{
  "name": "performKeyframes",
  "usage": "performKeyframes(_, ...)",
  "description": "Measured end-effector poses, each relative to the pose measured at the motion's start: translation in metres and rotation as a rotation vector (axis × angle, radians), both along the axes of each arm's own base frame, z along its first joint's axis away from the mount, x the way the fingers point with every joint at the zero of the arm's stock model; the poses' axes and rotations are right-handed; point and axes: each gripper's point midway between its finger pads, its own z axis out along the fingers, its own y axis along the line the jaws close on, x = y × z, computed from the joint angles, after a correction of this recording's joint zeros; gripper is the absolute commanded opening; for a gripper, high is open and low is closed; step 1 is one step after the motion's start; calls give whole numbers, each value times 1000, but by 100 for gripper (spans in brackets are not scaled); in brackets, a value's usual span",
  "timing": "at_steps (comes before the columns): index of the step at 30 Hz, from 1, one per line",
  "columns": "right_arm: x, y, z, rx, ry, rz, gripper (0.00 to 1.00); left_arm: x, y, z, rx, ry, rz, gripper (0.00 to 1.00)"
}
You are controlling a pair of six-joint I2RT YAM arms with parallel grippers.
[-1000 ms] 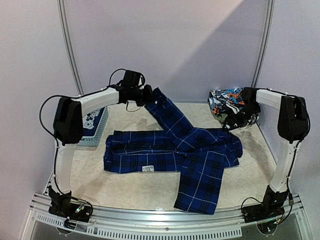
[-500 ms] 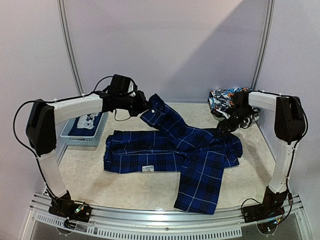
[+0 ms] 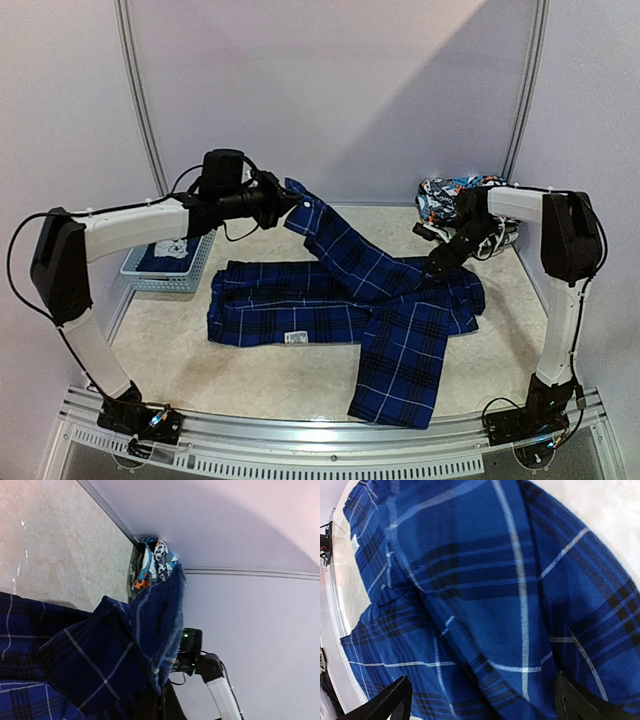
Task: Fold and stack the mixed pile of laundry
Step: Adjust the rectangle-folded shirt at the center of the board.
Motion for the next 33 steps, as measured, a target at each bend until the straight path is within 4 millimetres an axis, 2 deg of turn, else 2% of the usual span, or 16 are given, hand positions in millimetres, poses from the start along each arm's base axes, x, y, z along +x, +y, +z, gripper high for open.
performKeyframes(4, -1, -1, -13, -12, 31, 0, 97, -13, 10, 21, -68, -1, 29, 0)
performKeyframes(7, -1, -1, -16, -14, 40, 0, 96, -17, 12, 22, -84, 8, 29, 0)
performKeyframes(10, 0, -1, -16, -13, 38, 0, 96, -22, 18, -2, -59, 56, 33, 0)
performKeyframes(15, 1, -1, -15, -13, 35, 1, 96, -33, 45, -67, 77, 186, 51, 0)
performKeyframes(19, 4, -1, -14, -19, 29, -1, 95, -34, 74, -89, 183, 227, 68, 0)
performKeyframes(22, 7, -2, -15, -25, 22, -2, 94, -37, 87, -93, 230, 230, 64, 0)
performKeyframes(26, 10, -3, -19, -38, 22, -1, 88, -37, 92, -94, 244, 222, 45, 0)
performKeyframes(29, 10, -4, -22, -45, 24, 5, 79, -38, 88, -90, 227, 218, 18, 0)
performKeyframes(33, 10, -7, -24, -65, 27, 10, 62, -32, 80, -70, 194, 182, -4, 0)
